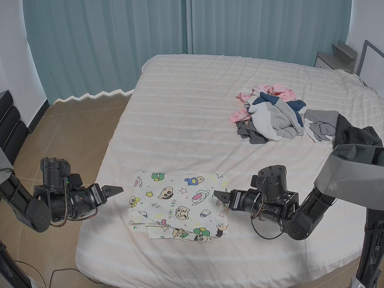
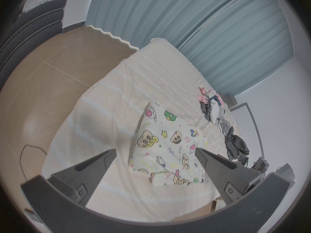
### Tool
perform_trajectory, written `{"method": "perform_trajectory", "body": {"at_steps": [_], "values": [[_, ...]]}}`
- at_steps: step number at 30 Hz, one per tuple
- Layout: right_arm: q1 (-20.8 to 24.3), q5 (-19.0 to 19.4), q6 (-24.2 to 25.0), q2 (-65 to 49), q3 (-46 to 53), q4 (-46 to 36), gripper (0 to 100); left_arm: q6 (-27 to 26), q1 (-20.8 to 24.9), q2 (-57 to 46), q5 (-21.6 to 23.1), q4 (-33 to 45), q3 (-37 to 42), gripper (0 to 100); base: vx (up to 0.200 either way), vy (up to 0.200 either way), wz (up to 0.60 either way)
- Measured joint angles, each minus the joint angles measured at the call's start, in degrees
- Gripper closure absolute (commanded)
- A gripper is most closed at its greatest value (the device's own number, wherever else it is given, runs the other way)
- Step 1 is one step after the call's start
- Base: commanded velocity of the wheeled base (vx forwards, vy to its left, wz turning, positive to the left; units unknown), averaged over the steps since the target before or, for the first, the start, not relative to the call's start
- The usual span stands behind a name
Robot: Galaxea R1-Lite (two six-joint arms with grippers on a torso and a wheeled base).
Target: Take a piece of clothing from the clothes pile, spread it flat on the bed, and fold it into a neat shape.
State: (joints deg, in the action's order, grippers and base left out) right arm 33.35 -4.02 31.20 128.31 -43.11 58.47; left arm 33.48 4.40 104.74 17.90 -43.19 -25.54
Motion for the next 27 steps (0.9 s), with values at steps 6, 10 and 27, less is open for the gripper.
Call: {"method": "perform_trajectory", "body": {"at_steps": [6,10,27], "values": [[0.0,0.2,1.5,0.1,0.2,-0.1,0,-1.8,0.1,4.8,-0.1,-6.1,-0.3,0,0.000,0.000,0.00],[0.1,0.5,2.0,0.5,0.2,-0.2,0,-2.5,0.5,9.0,-0.2,-10.6,-0.6,0,0.000,0.000,0.00],[2.2,2.0,3.5,4.6,2.3,0.3,0,-7.9,4.7,24.1,-0.6,-12.7,-8.3,0,0.000,0.000,0.00]]}}
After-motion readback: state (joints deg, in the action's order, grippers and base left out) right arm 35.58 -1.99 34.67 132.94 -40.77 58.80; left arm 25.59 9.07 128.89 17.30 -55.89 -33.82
